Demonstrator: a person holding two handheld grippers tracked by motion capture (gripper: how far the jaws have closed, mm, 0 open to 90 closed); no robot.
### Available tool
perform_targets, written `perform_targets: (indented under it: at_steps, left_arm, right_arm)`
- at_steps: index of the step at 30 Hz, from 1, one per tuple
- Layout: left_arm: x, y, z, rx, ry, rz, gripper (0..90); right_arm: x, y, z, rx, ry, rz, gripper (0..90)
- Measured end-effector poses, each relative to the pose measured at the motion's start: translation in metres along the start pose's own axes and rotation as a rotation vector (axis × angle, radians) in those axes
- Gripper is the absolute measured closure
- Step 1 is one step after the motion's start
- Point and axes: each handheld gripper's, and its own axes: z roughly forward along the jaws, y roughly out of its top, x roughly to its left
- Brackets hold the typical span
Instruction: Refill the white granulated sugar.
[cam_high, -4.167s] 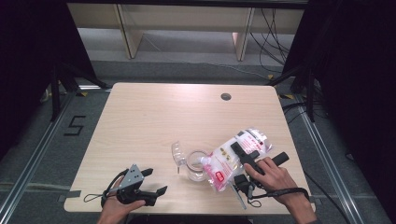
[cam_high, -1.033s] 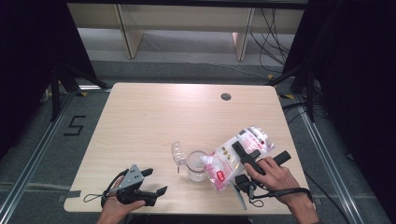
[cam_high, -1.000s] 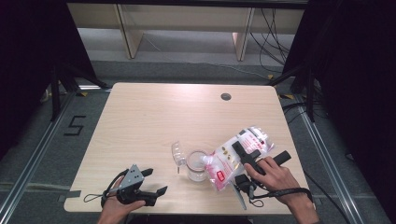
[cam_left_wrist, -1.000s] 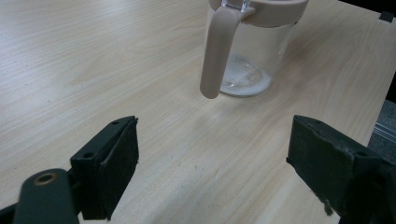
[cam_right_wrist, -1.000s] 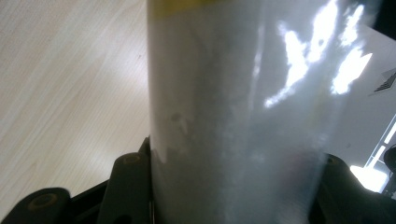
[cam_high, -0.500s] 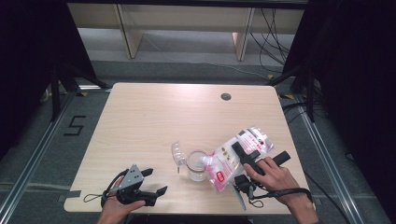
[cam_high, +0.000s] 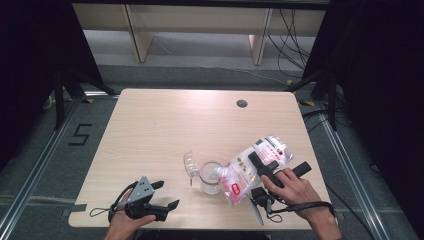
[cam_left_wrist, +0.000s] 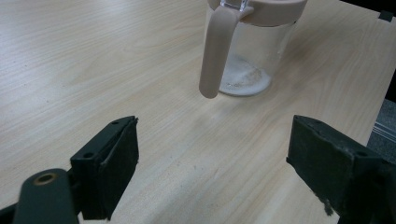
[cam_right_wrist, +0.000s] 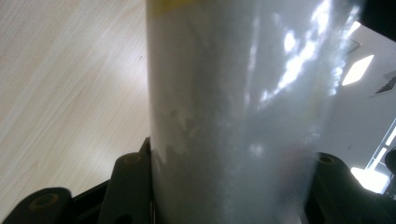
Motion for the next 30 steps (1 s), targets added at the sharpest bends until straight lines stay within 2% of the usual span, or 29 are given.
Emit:
perform_targets:
  at_steps: [1,2,3,6,7,8,9,11,12,28,29,30]
  left_arm:
    - [0.0007,0.0002,-0.0003,0.005,0.002,0.006,16.1]
    - [0.0004,0.0001,-0.0001,0.001,0.0,0.001,16.0]
    - [0.0006,0.0,-0.0003,0.003,0.002,0.005,16.1]
    - [0.0004,0.0,-0.0001,0.004,0.002,0.002,16.1]
    - [0.0004,0.0,-0.0001,0.003,0.001,0.001,16.0]
    - [0.0004,0.0,-0.0002,0.003,0.002,0.003,16.0]
    - [0.0007,0.0002,-0.0003,0.004,0.002,0.006,16.0]
    - [0.0007,0.0002,-0.0003,0.003,0.0,0.003,16.0]
    - [0.0006,0.0001,-0.0002,0.001,0.0,0.002,16.1]
    - [0.001,0.0002,-0.0001,-0.003,-0.004,0.004,16.0]
    - [0.0017,0.0003,-0.0004,0.006,0.0,0.012,16.1]
    - [0.0005,0.0002,-0.0002,-0.001,-0.003,0.002,16.1]
  right_arm:
    - [0.0022,0.0008,-0.0002,0.004,-0.001,0.038,53.8]
    - [0.0025,0.001,-0.0003,0.006,0.001,0.043,53.9]
    - [0.0015,0.0004,0.0001,0.002,0.001,0.021,53.9]
    - [0.0031,0.0007,0.0,0.009,0.003,0.04,53.9]
    - [0.0015,0.0,0.0008,0.002,0.002,0.008,53.9]
    - [0.0014,-0.0001,0.0007,0.002,0.0,0.005,54.0]
    - [0.0024,-0.0002,0.0001,0.003,0.0,0.019,54.0]
    - [0.0007,-0.0006,-0.0003,0.005,0.003,0.004,54.0]
    - [0.0015,-0.0003,0.0001,0.002,-0.001,0.014,54.0]
    - [0.0002,-0.0017,-0.0011,0.007,0.006,0.006,54.7]
    - [0.0001,-0.0018,-0.0011,0.007,0.004,0.006,54.7]
    - [0.0001,-0.002,-0.0012,0.006,0.002,0.002,54.8]
